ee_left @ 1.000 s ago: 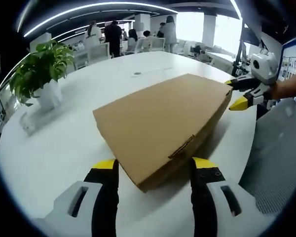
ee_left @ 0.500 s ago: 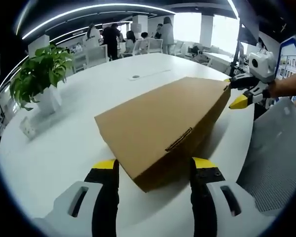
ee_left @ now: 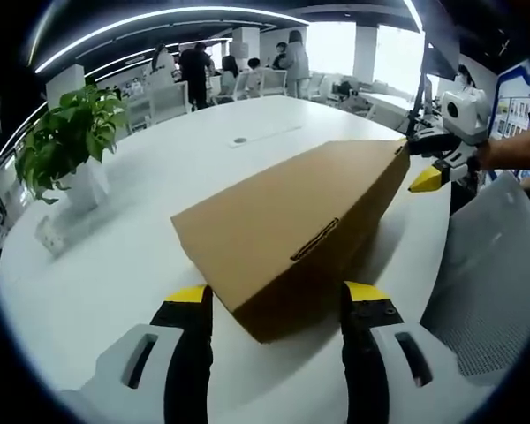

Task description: Operate the shoe box by opening the lid, removing the specified soft item, and placing it in the target area until the item is outside and the box remains undamaged.

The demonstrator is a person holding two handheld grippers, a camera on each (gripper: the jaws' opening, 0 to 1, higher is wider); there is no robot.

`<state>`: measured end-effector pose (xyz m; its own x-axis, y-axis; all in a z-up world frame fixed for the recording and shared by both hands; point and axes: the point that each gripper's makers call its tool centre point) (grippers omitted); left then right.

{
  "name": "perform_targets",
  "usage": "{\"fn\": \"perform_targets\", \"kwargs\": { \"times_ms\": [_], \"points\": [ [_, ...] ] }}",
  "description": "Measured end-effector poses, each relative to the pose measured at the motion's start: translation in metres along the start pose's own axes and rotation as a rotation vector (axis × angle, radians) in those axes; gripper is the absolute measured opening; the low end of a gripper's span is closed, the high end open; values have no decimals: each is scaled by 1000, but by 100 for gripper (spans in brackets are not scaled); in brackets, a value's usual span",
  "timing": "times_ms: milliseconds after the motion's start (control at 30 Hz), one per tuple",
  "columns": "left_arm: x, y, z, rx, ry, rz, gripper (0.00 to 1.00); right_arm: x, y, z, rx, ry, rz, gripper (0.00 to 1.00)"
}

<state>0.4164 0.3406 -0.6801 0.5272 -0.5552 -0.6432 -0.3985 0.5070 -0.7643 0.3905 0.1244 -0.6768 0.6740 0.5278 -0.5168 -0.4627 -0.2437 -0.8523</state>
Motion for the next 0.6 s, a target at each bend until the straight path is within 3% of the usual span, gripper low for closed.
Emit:
{"fn": "perform_targets", "kwargs": {
  "times_ms": [600],
  "points": [
    [-6,-11,4,14,-9,-9,58,-3,-12,-7,-4,11,-21,48]
  ]
}}
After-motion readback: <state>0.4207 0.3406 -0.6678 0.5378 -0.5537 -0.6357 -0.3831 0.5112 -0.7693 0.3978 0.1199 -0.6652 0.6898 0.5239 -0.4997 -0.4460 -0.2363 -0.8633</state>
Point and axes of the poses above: the point that each gripper's makers call its tool centre point, and the gripper's own axes: x roughly forward along the fingers, z roughly to its left, y roughly out of its underside, and after that the axes turned 5 degrees about x, right-handed
